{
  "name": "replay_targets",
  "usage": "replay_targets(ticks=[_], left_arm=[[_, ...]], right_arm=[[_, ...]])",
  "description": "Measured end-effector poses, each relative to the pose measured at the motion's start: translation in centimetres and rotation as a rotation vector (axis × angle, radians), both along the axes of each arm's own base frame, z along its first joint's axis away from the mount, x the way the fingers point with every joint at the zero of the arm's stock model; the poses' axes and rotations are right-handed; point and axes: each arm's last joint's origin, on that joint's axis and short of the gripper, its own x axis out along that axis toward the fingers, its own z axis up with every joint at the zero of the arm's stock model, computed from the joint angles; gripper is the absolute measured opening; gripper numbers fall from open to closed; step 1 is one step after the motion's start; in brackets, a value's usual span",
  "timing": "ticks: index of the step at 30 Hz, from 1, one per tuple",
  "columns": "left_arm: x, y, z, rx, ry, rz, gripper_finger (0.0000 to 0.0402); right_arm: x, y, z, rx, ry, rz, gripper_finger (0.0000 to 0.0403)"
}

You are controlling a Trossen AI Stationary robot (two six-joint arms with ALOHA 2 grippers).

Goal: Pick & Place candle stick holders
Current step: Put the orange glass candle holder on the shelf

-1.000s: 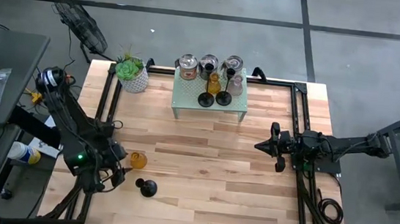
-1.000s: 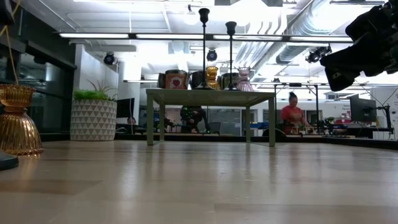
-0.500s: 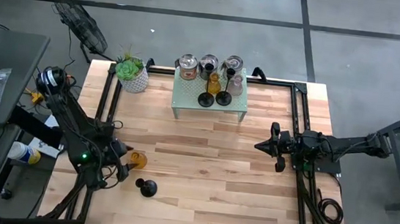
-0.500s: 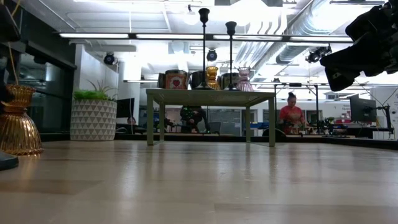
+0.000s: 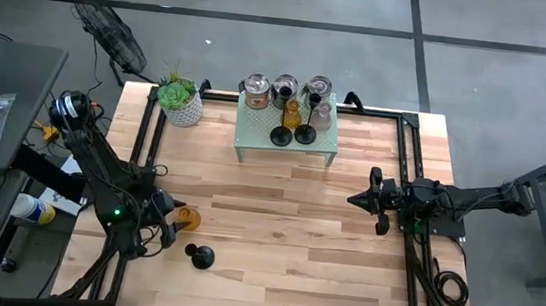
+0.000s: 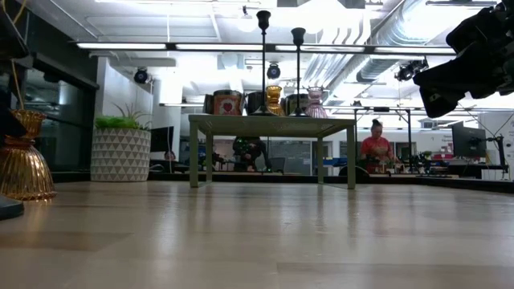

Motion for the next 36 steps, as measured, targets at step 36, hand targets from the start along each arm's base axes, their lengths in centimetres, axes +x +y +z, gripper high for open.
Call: replay_targets(ticks=[36], left_arm=[[0.03,0.11,0.07,0.043,-0.023,-0.007,0.0143]], right_arm=[[0.00,0.00,0.00,0.000,0.000,0.000,0.0003]])
